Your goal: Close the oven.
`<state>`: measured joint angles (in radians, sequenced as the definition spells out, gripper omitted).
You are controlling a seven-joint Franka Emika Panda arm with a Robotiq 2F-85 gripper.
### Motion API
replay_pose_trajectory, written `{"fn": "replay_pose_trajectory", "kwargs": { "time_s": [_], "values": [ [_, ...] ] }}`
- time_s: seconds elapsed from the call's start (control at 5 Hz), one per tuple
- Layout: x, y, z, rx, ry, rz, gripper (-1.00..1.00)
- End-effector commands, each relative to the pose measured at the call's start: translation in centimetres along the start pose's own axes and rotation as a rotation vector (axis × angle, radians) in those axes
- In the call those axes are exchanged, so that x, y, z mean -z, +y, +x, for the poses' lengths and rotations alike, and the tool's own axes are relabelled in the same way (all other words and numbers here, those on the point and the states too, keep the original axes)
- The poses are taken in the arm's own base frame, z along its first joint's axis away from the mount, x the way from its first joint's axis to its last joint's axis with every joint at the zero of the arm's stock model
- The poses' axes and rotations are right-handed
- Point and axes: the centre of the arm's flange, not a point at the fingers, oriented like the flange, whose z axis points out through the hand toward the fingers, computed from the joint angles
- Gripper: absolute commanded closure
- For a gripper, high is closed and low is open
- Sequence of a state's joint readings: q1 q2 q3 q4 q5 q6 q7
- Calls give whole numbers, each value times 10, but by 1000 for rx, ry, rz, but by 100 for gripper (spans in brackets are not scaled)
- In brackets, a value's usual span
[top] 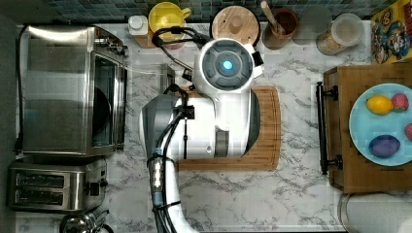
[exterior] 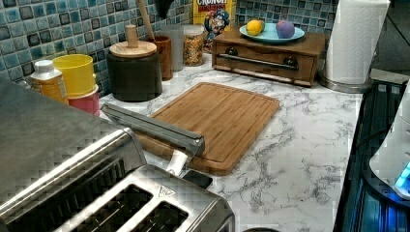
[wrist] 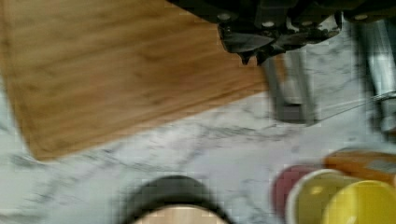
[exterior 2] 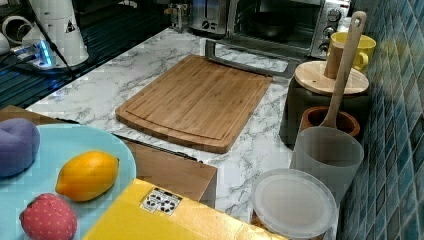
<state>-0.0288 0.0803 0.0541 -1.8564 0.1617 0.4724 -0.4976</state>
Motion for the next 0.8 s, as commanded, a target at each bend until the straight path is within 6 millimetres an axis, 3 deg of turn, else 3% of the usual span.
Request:
{"fn": "replay_pose_trajectory", "kwargs": {
  "time_s": [0.2, 0.4, 0.8],
  "values": [
    [-67, 49, -36, 143, -17, 253, 100],
    [-90, 45, -35, 196, -71, 388, 100],
    [-148, 37, -45, 267, -78, 481, 100]
  ]
}}
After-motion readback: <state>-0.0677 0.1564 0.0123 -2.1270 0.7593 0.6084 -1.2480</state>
